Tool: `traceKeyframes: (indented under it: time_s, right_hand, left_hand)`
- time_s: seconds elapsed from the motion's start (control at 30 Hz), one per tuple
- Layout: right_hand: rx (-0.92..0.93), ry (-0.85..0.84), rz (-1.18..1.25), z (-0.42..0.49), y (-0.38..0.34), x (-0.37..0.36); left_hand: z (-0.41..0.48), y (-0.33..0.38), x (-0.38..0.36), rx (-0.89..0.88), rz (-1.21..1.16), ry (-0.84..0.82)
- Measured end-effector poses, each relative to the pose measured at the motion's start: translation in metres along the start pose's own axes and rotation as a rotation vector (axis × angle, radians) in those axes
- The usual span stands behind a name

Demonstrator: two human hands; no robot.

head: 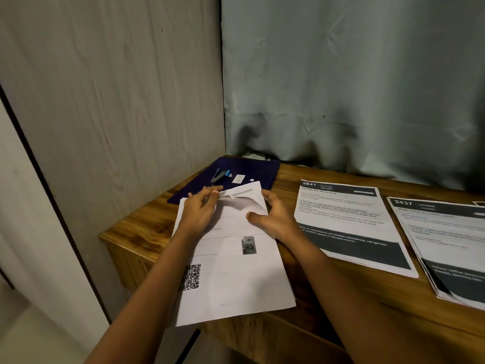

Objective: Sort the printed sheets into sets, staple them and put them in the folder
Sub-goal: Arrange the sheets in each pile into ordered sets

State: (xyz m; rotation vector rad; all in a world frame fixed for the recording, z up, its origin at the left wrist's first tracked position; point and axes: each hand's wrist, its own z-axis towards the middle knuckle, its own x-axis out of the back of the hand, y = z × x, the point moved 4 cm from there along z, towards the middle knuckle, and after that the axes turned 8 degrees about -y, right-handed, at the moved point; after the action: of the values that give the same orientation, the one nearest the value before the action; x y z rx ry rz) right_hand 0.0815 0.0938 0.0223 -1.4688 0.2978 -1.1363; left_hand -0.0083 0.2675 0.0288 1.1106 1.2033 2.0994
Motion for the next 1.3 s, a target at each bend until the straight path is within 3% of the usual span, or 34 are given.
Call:
traceKeyframes:
  time_s: [0.33,0.43,0.67,0.77,0.93,1.17,1.3]
  right_hand:
    - [0.165,0.111,0.098,-0.009,-0.013,0.01]
    - [0.207,0.059,0.083,-0.011,-0.017,0.011]
    - [0.208,-0.107,0.093,-0.012,-0.016,0.011]
    - [0.185,-0.061,0.136,-0.012,-0.018,0.01]
    - [0.061,-0.037,-0.027,-0.008,-0.01,0.004]
    - [0.156,0.064,0.075,-0.013,-0.015,0.01]
    - [0.202,-0.013,0.082,-0.011,-0.014,0.008]
  left_hand:
    - [-0.003,0.005,-0.003,0.014,-0.029,-0.013]
    - [-0.005,0.006,-0.001,-0.007,-0.077,-0.027]
    - [-0.003,0.002,0.0,-0.016,-0.032,0.023]
    - [-0.001,-0.002,0.001,0.012,-0.083,0.013]
    - [-0.005,0.004,-0.001,-0.004,-0.107,0.001]
    - [-0.002,0.001,-0.001,-0.035,-0.077,0.008]
    - [-0.002,0.002,-0.002,-0.023,-0.071,-0.003]
